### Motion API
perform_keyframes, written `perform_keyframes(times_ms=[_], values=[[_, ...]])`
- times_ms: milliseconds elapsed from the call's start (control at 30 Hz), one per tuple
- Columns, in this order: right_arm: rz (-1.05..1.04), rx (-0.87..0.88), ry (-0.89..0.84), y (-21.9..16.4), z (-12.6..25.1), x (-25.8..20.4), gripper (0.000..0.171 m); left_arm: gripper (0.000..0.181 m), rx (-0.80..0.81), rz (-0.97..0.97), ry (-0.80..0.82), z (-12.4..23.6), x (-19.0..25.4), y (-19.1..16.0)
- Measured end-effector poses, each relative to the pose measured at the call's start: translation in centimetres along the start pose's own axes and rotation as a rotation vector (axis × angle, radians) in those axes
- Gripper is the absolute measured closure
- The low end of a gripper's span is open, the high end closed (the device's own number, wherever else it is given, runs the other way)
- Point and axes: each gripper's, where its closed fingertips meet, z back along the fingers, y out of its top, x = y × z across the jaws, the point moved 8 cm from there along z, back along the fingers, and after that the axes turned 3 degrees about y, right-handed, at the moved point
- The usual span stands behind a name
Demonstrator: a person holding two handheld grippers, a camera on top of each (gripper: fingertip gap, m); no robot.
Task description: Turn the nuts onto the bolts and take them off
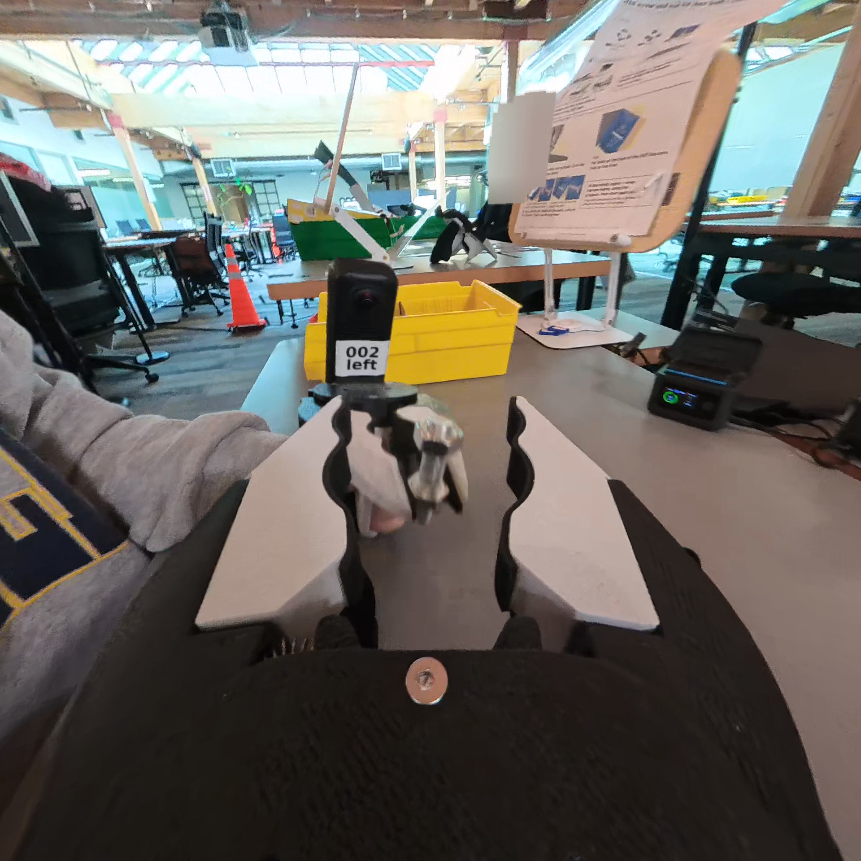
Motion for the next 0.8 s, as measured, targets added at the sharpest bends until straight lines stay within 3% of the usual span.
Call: perform_keyframes(times_ms=[100, 167, 233, 400, 500, 600, 667, 800], values=[[-0.009, -0.01, 0.055, -0.3, -1.2, -0.5, 0.105, 0.165, 0.014, 0.012, 0.017, 0.2, -0.3, 0.2], [-0.009, -0.019, 0.038, -0.4, 0.4, -0.7, 0.109, 0.166, 0.033, 0.007, 0.064, 1.0, -0.8, 0.5], [-0.018, -0.01, -0.005, -0.5, 2.6, -0.5, 0.123, 0.166, 0.075, 0.046, 0.082, 1.4, -1.2, 0.7], [-0.041, 0.009, -0.017, -0.4, 1.3, -0.1, 0.103, 0.165, -0.008, -0.003, -0.007, -0.5, 0.3, 0.0], [-0.073, -0.001, 0.08, -0.6, -0.3, -0.8, 0.105, 0.165, -0.012, -0.005, 0.001, -0.5, 0.3, -0.1], [-0.046, -0.036, 0.055, -0.9, 1.1, -1.1, 0.105, 0.165, 0.004, -0.03, 0.071, 0.6, -0.4, 0.3], [-0.039, -0.016, 0.024, -0.8, 3.0, -0.8, 0.122, 0.166, 0.04, -0.005, 0.131, 1.6, -1.3, 0.8], [-0.041, -0.002, 0.001, -0.5, 1.9, 0.0, 0.105, 0.165, -0.006, -0.032, 0.065, 0.6, -0.4, 0.4]])
